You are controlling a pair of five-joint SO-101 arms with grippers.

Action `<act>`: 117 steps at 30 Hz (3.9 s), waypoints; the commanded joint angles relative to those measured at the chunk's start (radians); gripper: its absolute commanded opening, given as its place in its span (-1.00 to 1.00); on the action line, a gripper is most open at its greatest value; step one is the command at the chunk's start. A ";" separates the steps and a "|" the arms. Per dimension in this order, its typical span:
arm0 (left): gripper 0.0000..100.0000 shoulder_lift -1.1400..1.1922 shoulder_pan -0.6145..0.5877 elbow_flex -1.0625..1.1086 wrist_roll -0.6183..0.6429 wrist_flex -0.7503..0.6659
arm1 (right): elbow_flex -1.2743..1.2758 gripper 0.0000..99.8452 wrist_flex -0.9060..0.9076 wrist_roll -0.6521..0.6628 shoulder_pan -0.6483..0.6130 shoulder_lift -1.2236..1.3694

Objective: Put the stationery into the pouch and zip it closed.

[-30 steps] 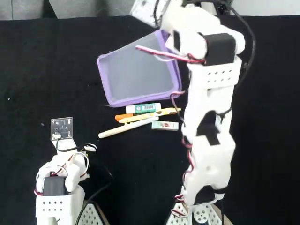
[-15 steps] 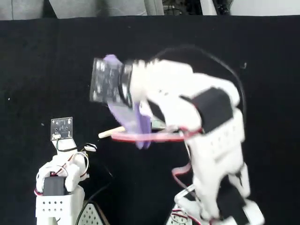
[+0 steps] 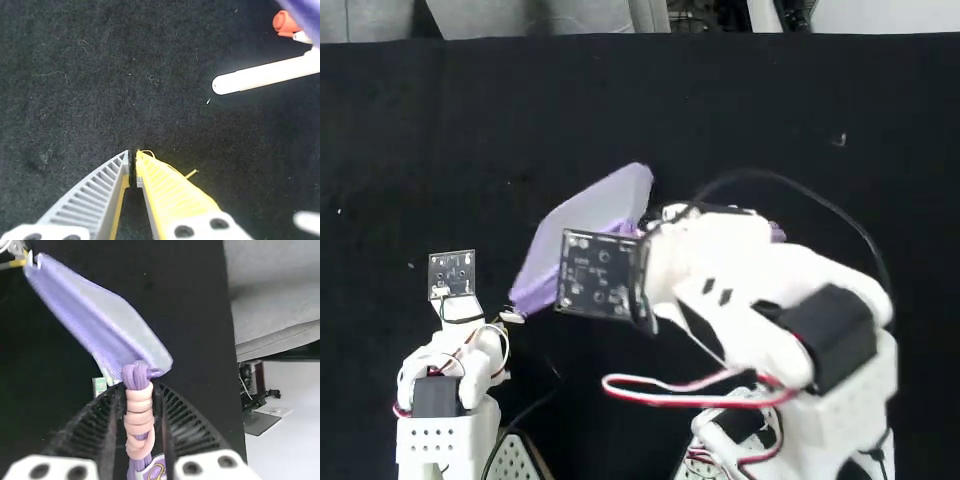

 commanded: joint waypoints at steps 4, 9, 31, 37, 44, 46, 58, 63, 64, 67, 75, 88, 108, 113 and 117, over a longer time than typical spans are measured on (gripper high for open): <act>-0.93 -0.003 0.001 0.021 0.002 -0.020 | -0.117 -0.98 -0.041 -0.137 -0.008 -0.056; -0.93 -0.003 0.001 0.021 0.002 -0.020 | -0.208 -0.98 -0.135 -0.210 -0.008 -0.056; -0.93 -0.003 -0.005 0.021 0.003 -0.020 | -0.248 -0.98 -0.110 -0.244 -0.063 0.193; -0.93 -0.003 0.001 0.021 0.003 -0.020 | -0.246 -0.98 0.034 -0.262 -0.272 0.189; -0.93 -0.003 -0.004 0.021 0.003 -0.020 | -0.156 -0.98 0.032 -0.356 -0.282 0.136; -0.93 -0.003 -0.005 0.021 0.003 -0.020 | -0.119 -0.98 0.032 -0.351 -0.281 0.111; -0.93 -0.003 0.001 0.021 0.003 -0.020 | -0.122 -0.98 -0.285 -0.146 0.132 0.090; -0.93 -0.003 -0.004 0.021 0.003 -0.020 | -0.119 -0.98 -0.499 -0.077 0.221 0.091; -0.93 -0.003 -0.004 0.021 0.003 -0.020 | -0.119 -0.98 -0.535 -0.069 0.229 0.091; -0.93 -0.003 -0.004 0.021 0.003 -0.020 | -0.114 -0.98 -0.632 -0.061 0.242 0.091; -0.93 -0.003 -0.001 0.021 0.003 -0.020 | -0.038 -0.98 -0.916 0.061 0.313 0.246; -0.93 -0.003 0.001 0.021 0.006 -0.020 | -0.022 -0.98 -0.753 0.060 0.210 0.361; -0.93 -0.003 0.001 0.021 0.008 -0.020 | 0.008 -0.98 -0.606 0.029 -0.081 0.363; -0.93 -0.003 0.001 0.021 0.008 -0.020 | 0.042 -0.98 -0.617 0.017 -0.140 0.369; -0.93 -0.003 0.001 0.021 0.008 -0.020 | 0.097 -0.98 -0.697 0.015 -0.147 0.366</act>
